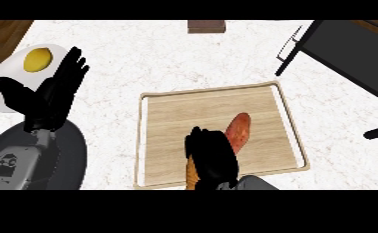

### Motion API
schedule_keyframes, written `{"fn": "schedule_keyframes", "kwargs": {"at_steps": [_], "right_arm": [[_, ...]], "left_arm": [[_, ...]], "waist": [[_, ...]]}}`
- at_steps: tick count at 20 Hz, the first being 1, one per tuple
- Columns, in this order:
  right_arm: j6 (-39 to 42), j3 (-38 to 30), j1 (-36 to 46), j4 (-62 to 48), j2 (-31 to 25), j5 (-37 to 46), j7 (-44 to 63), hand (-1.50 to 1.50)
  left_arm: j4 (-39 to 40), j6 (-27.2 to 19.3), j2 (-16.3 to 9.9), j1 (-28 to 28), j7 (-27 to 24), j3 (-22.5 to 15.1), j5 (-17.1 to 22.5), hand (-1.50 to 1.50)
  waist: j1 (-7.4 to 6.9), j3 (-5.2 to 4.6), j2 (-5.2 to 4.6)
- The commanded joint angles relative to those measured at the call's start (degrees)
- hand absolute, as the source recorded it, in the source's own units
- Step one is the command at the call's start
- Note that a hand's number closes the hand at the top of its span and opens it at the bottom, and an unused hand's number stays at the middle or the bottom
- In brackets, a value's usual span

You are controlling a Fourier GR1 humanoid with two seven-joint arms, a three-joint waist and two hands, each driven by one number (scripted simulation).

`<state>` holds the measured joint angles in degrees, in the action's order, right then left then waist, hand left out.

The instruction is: Pick the croissant from the tray and place it in the tiered shelf

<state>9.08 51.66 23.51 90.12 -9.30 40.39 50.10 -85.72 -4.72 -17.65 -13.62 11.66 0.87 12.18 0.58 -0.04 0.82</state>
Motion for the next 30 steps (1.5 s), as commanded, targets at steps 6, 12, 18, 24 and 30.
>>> {"fn": "schedule_keyframes", "kwargs": {"at_steps": [6, 12, 18, 24, 30], "right_arm": [[-4.53, 16.43, -17.04, 30.79, -24.99, 5.82, -14.66, 1.5], [-16.74, 9.34, -24.62, 48.54, -26.83, 1.71, -16.57, 1.5], [-20.21, -1.78, -25.78, 59.84, -31.56, -1.24, -15.75, 1.5], [-21.44, -10.13, -26.85, 63.17, -33.49, -6.07, -13.79, 1.5], [-19.78, -23.14, -24.58, 60.88, -36.97, -11.11, -12.56, 1.5]], "left_arm": [[0.44, 0.37, -1.94, -0.87, 1.99, 3.02, 1.57, 0.0], [-1.46, -1.44, 0.06, 0.92, 0.86, 0.9, -0.79, 0.0], [-0.92, 0.24, -0.29, 2.73, -0.73, 1.23, -0.26, 0.0], [-2.36, -0.62, 0.49, 2.79, -0.5, 1.09, -0.47, 0.0], [-1.99, 0.35, -0.28, 2.31, 1.16, 1.86, 0.65, 0.0]], "waist": [[2.33, 0.11, -0.09], [2.31, 0.2, -0.13], [1.92, 0.12, -0.46], [1.61, 0.02, -0.58], [1.95, 0.06, -0.56]]}}
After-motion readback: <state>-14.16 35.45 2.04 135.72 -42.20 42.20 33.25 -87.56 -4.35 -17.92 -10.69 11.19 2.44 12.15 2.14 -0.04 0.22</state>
